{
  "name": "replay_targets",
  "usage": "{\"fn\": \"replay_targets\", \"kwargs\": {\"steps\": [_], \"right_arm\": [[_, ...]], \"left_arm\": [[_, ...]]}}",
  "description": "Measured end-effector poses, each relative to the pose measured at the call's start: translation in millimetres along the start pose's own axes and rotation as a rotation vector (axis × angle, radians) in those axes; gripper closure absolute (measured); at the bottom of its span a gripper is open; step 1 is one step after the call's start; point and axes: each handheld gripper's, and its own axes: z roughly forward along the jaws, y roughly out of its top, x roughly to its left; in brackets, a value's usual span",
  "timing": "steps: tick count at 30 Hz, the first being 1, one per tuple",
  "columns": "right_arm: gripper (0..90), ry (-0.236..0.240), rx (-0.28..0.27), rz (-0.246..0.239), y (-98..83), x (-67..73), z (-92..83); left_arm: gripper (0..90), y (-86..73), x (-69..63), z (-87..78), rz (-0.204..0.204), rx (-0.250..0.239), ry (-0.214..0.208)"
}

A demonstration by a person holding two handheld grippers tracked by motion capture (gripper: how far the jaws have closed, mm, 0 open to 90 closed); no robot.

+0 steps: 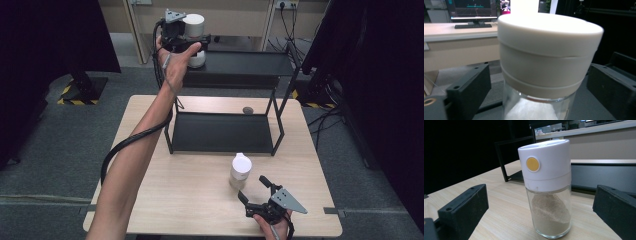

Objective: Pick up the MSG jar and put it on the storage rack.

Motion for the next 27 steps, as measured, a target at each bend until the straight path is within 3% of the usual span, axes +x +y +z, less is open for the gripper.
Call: {"fn": "replay_targets", "kwargs": {"steps": [14,19,27], "right_arm": [[0.4,0.002,0.002,-0.004,0.3,0.4,0.4],[0.3,0.001,0.002,-0.004,0.3,0.7,0.5],[0.3,0.000,0.003,-0.010,0.5,1.5,0.6]], "left_arm": [[0.0,-0.8,-0.4,-17.1,-0.002,-0.001,0.002],[0.0,-4.7,0.8,-26.0,-0.016,-0.006,-0.016],[0.1,-14.1,-0.7,-43.8,0.006,-0.018,-0.045]]}}
